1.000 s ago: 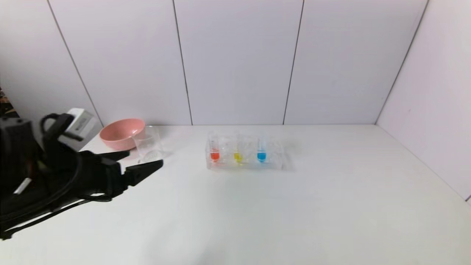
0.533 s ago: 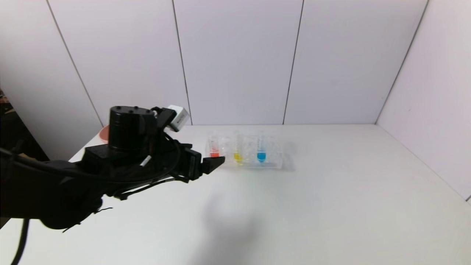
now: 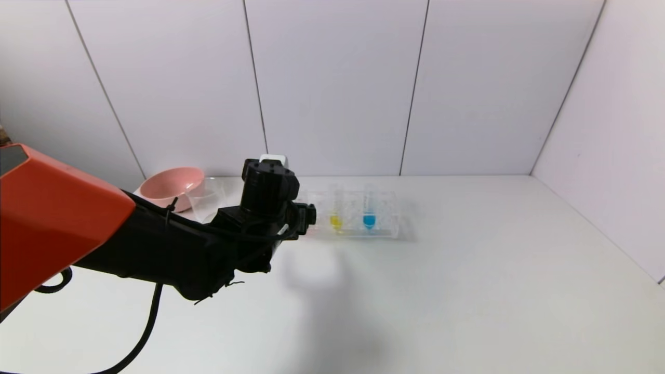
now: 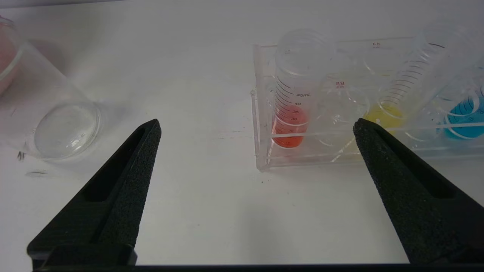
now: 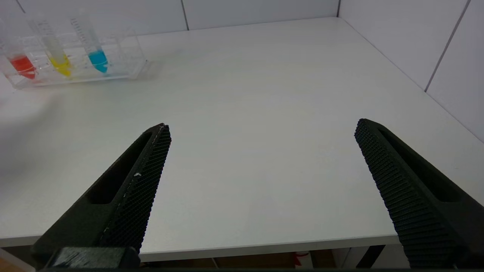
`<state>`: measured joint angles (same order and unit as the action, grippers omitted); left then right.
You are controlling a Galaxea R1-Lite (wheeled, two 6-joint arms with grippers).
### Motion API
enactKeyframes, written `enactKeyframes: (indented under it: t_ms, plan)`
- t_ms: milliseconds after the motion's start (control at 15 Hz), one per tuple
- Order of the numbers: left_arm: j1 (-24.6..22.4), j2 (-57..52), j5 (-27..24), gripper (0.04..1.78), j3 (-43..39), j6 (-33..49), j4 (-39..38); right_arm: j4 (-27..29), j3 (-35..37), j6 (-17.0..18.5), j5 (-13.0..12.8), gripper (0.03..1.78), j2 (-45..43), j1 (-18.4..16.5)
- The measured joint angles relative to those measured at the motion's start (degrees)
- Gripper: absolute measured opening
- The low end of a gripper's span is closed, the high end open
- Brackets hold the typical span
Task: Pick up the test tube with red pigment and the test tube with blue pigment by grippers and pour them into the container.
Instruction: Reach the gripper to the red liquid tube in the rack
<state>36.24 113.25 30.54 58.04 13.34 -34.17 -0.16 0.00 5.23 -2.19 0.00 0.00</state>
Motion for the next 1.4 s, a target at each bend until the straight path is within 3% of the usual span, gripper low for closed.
enactKeyframes:
  t_ms: [733,1133,1400]
  plan:
    - [-0.09,9.48,1.68,1.78,10.09,1.01,-1.90,0.00,0.00,0.00,0.00,1.77,0.00,0.00]
    - [-0.46,11.47,1.76,1.77,11.01,1.10,-1.94,0.00,0.00,0.02,0.00,1.77,0.00,0.00]
    - [-0.46,11.45,1.79,1.58,11.03,1.13,-1.99,0.00,0.00,0.02,0.00,1.77,0.00,0.00]
